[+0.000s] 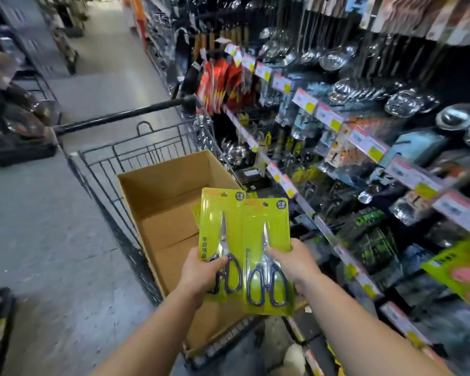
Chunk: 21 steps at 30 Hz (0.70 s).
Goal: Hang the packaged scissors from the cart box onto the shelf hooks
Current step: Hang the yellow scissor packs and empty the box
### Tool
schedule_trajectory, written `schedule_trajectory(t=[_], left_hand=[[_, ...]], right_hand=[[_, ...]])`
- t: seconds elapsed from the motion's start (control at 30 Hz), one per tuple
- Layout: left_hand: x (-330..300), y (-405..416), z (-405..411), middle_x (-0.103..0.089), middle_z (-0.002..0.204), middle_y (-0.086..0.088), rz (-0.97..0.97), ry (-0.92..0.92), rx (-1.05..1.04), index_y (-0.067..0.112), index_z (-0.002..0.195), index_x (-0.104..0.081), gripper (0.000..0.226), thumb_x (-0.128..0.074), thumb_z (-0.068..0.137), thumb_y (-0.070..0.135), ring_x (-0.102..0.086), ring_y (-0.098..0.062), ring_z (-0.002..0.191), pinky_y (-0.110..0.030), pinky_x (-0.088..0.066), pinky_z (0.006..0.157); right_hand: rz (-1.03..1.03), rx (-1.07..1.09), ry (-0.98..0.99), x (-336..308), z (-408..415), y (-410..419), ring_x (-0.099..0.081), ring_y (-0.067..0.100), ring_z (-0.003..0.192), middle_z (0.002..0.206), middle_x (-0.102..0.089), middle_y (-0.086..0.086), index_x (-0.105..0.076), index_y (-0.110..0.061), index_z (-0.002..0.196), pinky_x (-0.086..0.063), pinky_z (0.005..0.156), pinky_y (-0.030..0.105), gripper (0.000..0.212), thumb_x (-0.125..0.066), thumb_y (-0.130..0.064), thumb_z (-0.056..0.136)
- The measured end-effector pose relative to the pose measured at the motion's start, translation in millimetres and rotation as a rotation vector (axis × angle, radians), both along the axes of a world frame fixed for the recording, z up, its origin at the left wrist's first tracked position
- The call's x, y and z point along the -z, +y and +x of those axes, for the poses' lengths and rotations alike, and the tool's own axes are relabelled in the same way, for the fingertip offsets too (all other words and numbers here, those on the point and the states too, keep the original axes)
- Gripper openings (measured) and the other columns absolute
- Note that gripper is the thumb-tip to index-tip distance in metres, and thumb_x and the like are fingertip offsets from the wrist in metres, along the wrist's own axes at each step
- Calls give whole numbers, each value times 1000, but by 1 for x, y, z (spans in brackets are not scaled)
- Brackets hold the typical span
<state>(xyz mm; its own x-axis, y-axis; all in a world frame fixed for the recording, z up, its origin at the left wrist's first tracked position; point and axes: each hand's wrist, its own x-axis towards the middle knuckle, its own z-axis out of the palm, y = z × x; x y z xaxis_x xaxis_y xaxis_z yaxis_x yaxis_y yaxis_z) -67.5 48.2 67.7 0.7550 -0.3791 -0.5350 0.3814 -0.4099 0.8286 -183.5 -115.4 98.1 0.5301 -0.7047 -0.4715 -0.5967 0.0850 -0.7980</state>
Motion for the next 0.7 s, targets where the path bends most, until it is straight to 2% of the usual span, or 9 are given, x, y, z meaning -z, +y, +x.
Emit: schedule_trajectory(t=[0.1, 0.17, 0.27, 0.33, 0.43, 0.5, 0.6, 0.63, 0.7], left_hand=[[-13, 5, -15, -70, 110, -5, -12, 8, 112, 14, 123, -51, 50, -78, 83, 26, -69, -23, 96, -50, -55, 89], [-13, 3, -24, -69, 117, -5, -13, 4, 204, 15, 128, -50, 65, -82, 76, 35, -68, -26, 103, -52, -53, 94], [-20, -3, -52, -74, 101, -3, -31, 30, 329, 19, 107, -59, 30, -78, 83, 23, -71, -19, 92, -43, -55, 88], [-19, -9, -72, -76, 94, -1, -32, 20, 414, 21, 101, -63, 22, -77, 84, 21, -72, -19, 89, -41, -55, 87], [-17, -17, -108, -77, 82, 1, -53, 32, 530, 20, 94, -69, 14, -77, 84, 18, -74, -24, 87, -48, -56, 89], [-11, -23, -134, -78, 85, 1, -45, 59, 600, 19, 98, -70, 20, -80, 81, 23, -74, -24, 88, -50, -56, 89], [13, -31, -177, -77, 97, 0, -66, 84, 720, 21, 109, -68, 59, -85, 59, 47, -73, -24, 93, -53, -55, 90], [15, -32, -195, -77, 99, -1, -63, 81, 760, 21, 110, -67, 66, -84, 53, 51, -73, -24, 94, -52, -55, 90], [-4, -25, -239, -76, 99, -3, -54, 61, 833, 19, 107, -67, 52, -86, 63, 42, -73, -22, 92, -45, -57, 86]], right_hand=[[41, 114, -36, -5, -30, 14, -62, 19, 99, 106, -65, -3, -56, -23, 104, -50, 93, 36, 19, -68, -27, 91], [41, 208, -69, -6, -51, 19, -61, 19, 99, 110, -66, -1, -58, -23, 106, -48, 90, 34, 15, -65, -25, 93], [23, 375, -102, -10, -89, 26, -58, 18, 96, 112, -65, 0, -56, -23, 104, -46, 85, 31, 9, -61, -25, 96], [24, 480, -116, -11, -117, 28, -56, 18, 97, 109, -63, -1, -54, -22, 103, -44, 84, 30, 8, -59, -24, 97], [15, 587, -107, -8, -165, 33, -63, 24, 98, 108, -69, 5, -63, -20, 101, -51, 89, 37, 8, -60, -25, 96], [15, 656, -103, -7, -201, 42, -65, 25, 97, 104, -70, 4, -65, -21, 98, -52, 94, 43, 8, -62, -27, 94], [43, 742, -88, -6, -262, 59, -66, 25, 97, 105, -72, 3, -68, -20, 104, -52, 96, 46, 19, -68, -31, 89], [46, 771, -96, -6, -284, 67, -66, 25, 98, 104, -72, 2, -69, -20, 102, -52, 96, 46, 18, -70, -31, 88], [58, 832, -114, -8, -327, 87, -66, 23, 97, 101, -72, 1, -68, -21, 95, -51, 97, 44, 11, -73, -25, 86]])
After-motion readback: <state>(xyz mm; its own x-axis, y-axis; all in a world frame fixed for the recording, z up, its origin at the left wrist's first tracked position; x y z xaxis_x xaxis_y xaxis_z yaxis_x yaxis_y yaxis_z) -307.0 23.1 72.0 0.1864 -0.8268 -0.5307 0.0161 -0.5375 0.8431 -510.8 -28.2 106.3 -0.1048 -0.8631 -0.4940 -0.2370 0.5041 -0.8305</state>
